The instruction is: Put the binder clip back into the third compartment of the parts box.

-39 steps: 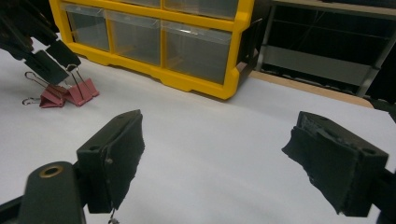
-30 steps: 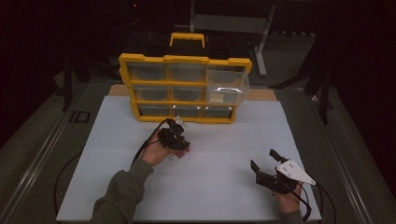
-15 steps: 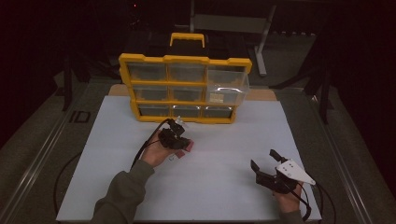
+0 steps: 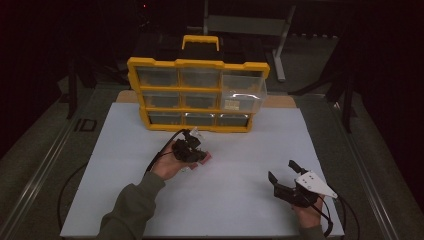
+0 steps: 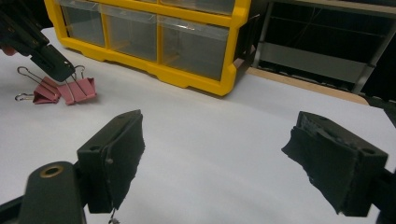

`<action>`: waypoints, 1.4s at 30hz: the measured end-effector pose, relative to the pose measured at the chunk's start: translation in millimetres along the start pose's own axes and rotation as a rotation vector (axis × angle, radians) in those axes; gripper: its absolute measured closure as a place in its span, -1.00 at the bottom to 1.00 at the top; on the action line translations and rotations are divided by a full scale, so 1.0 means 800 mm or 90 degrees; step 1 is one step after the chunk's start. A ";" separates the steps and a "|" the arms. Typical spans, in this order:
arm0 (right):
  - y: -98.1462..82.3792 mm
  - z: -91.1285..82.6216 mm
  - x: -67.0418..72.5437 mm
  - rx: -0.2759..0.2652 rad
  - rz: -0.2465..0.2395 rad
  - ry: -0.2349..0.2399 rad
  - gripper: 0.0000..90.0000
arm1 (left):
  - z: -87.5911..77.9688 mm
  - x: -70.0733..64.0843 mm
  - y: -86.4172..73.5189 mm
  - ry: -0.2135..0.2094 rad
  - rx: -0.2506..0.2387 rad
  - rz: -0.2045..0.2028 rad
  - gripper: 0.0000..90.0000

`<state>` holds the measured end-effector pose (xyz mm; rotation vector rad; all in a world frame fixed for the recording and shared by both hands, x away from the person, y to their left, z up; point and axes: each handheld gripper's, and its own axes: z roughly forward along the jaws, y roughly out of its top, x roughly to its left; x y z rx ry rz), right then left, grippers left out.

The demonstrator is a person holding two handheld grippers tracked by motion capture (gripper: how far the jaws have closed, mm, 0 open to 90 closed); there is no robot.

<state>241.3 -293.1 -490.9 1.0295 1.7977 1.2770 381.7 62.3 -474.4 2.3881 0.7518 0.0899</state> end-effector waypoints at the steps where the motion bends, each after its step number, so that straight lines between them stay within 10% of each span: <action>1: 0.000 0.000 0.000 0.000 0.000 0.000 -0.63 | 0.000 0.000 0.000 0.000 0.000 0.000 0.96; 42: 0.000 0.000 0.001 0.001 -0.001 0.001 -0.63 | -0.069 -0.012 0.011 -0.028 -0.082 0.089 0.97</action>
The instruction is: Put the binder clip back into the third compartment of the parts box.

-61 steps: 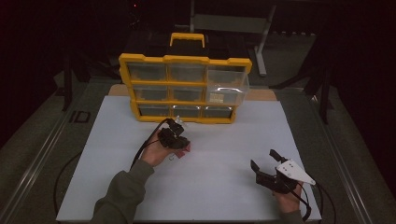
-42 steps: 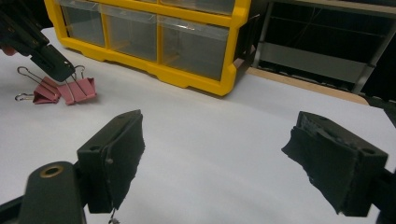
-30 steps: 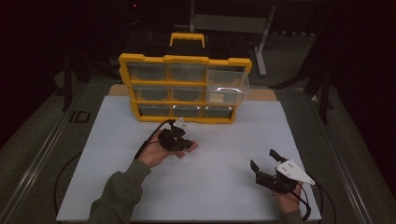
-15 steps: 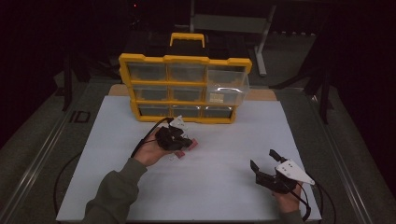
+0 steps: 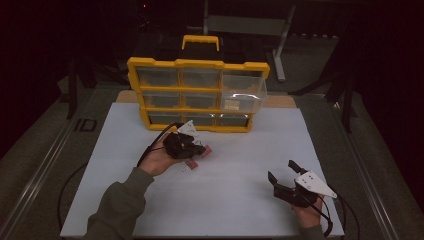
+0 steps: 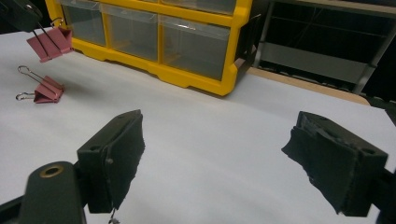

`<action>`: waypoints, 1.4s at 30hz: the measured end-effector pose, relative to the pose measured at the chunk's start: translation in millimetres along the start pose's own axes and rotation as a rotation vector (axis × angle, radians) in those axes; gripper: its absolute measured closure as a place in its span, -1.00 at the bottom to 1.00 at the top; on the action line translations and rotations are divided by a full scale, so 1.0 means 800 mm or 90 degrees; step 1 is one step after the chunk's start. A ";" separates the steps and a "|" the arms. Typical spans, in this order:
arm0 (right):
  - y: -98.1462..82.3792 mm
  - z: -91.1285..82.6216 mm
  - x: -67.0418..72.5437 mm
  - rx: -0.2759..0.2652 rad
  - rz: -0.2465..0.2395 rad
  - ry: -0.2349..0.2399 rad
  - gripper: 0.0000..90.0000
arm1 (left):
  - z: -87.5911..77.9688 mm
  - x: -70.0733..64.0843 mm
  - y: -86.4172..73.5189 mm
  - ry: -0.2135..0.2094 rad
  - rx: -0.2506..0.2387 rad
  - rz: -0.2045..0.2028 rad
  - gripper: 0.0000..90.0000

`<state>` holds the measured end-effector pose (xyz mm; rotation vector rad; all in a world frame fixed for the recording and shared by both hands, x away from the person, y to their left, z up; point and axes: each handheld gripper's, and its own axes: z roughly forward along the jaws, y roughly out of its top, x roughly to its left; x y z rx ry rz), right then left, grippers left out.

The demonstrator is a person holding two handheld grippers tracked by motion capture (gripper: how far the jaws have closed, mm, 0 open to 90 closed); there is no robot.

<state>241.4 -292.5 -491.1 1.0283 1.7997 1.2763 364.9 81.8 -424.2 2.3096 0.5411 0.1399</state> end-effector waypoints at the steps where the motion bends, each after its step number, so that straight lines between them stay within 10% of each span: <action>1: 0.000 0.000 0.000 0.000 0.000 0.000 -0.63 | -0.001 0.000 0.000 -0.001 -0.001 0.001 0.97; 42: 0.000 -0.001 -0.001 -0.007 0.004 0.004 -0.63 | -0.067 -0.001 0.048 0.001 -0.061 0.064 0.97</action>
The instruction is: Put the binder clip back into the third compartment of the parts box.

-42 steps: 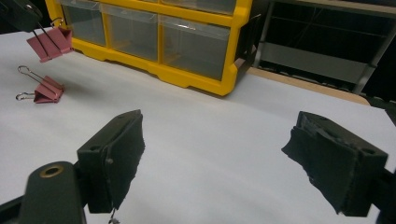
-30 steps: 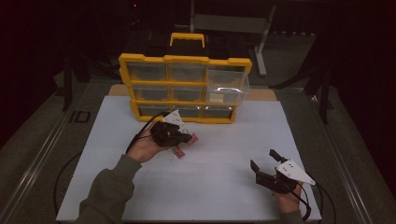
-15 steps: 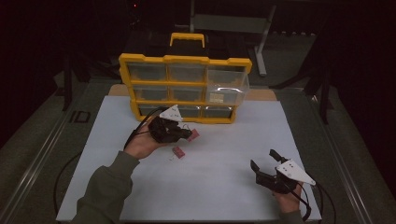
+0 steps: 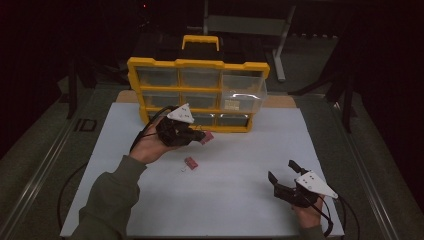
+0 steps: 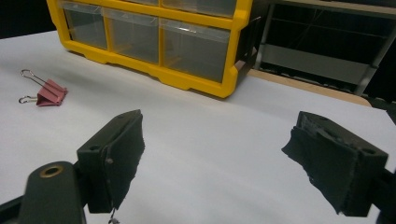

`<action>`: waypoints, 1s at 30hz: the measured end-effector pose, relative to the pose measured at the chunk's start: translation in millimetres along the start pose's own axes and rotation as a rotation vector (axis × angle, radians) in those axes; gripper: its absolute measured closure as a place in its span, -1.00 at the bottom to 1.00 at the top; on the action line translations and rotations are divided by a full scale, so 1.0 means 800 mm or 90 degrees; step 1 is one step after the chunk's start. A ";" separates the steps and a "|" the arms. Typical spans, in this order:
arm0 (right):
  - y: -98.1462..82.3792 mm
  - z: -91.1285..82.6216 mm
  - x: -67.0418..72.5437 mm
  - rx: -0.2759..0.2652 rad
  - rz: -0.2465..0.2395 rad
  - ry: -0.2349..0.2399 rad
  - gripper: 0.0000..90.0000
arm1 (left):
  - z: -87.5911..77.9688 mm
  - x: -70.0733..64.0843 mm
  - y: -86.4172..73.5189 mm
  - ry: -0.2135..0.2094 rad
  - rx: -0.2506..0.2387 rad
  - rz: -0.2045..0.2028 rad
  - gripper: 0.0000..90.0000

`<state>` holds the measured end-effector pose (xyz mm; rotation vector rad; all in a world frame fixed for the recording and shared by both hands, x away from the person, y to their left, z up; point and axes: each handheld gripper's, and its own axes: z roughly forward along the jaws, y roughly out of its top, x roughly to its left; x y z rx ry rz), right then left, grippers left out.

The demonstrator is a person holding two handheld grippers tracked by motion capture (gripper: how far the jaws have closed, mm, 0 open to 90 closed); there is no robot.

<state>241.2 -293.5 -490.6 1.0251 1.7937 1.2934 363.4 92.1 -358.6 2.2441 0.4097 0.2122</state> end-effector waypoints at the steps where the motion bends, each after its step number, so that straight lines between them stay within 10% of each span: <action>1: 0.000 0.000 0.000 0.000 0.000 0.000 -0.63 | -0.002 0.000 0.001 0.001 -0.003 0.001 0.97; 30: 0.000 0.000 0.000 0.000 0.000 -0.001 -0.63 | -0.038 0.021 0.042 0.030 -0.057 0.004 0.97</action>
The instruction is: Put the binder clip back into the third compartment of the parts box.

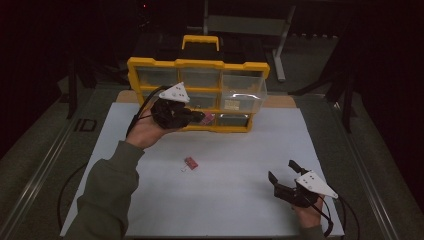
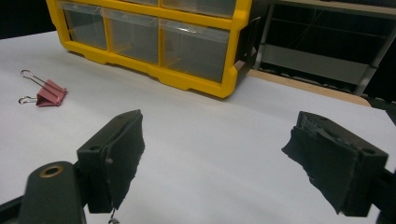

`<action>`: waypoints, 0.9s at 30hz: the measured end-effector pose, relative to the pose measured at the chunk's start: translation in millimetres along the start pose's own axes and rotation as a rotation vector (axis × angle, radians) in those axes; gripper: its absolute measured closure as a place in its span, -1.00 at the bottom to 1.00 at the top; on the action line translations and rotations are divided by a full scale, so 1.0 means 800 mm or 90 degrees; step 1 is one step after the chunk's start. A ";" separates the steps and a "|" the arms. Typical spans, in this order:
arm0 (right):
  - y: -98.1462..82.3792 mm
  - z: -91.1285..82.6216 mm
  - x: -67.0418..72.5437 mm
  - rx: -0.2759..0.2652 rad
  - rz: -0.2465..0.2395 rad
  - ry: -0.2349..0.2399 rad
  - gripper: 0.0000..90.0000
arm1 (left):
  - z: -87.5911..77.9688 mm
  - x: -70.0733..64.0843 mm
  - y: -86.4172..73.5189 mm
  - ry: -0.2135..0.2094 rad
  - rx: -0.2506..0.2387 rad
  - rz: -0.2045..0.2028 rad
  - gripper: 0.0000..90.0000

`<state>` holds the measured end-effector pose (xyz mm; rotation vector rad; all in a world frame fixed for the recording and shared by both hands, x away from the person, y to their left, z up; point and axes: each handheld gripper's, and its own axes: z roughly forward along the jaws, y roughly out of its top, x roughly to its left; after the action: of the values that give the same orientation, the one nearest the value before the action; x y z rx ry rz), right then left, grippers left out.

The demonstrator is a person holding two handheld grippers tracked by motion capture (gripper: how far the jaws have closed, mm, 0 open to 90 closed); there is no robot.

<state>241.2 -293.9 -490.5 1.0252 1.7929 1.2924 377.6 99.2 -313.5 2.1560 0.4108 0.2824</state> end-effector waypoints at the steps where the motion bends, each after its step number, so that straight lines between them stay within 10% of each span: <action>1: 0.000 0.000 0.000 0.000 0.000 0.000 -0.63 | 0.000 0.000 0.001 0.002 -0.002 -0.001 0.97; 27: 0.000 0.000 0.000 0.000 0.000 -0.001 -0.63 | -0.017 0.014 0.028 0.019 -0.033 -0.001 0.97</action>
<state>241.4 -293.8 -490.7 1.0259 1.7925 1.2917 387.4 102.0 -286.9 2.1029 0.4184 0.3212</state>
